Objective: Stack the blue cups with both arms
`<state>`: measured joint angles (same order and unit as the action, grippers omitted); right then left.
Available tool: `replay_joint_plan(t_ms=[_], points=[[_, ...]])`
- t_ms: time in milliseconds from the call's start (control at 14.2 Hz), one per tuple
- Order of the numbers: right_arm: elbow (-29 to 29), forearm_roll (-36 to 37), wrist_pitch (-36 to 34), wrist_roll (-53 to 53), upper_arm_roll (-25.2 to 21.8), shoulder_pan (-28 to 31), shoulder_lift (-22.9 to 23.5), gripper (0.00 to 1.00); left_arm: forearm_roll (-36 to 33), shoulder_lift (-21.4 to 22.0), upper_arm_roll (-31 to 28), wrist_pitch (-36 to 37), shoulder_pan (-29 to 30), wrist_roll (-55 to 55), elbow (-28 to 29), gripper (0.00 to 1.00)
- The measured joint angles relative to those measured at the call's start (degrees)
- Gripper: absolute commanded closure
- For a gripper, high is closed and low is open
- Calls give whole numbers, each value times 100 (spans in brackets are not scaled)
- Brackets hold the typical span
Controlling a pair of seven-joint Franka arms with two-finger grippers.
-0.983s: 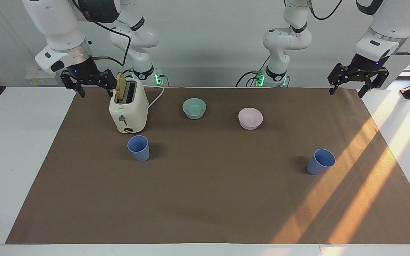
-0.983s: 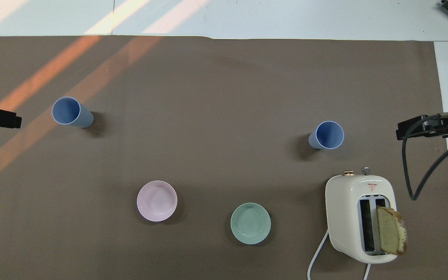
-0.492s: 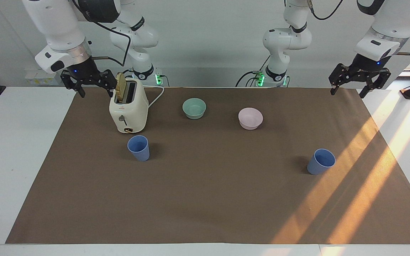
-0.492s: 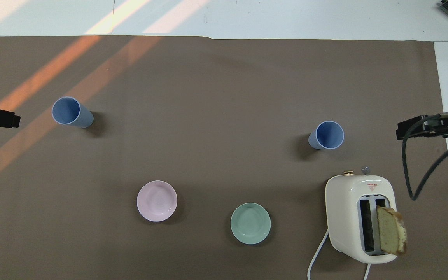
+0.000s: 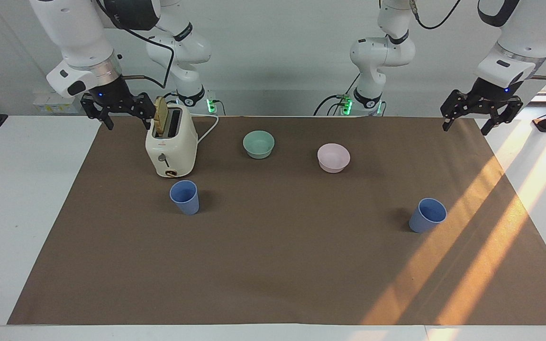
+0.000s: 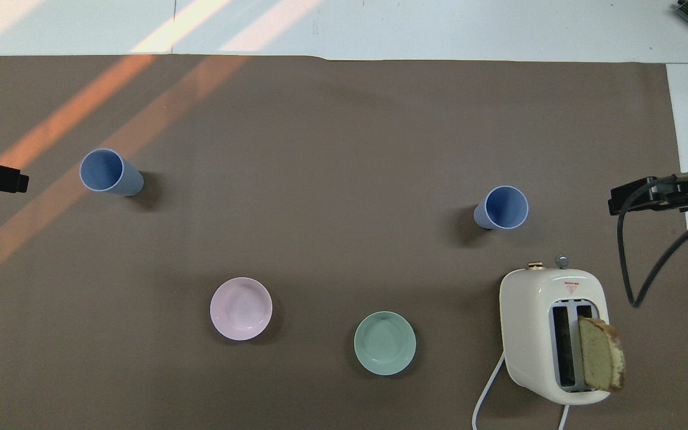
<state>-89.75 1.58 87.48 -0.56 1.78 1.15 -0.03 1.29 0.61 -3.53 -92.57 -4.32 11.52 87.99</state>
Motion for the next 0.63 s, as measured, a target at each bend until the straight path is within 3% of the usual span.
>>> replay_joint_plan(t_ms=[632], points=[[0,0,0,0,0,0,0,0,72,-51,-146,-450,33,7,23,0]])
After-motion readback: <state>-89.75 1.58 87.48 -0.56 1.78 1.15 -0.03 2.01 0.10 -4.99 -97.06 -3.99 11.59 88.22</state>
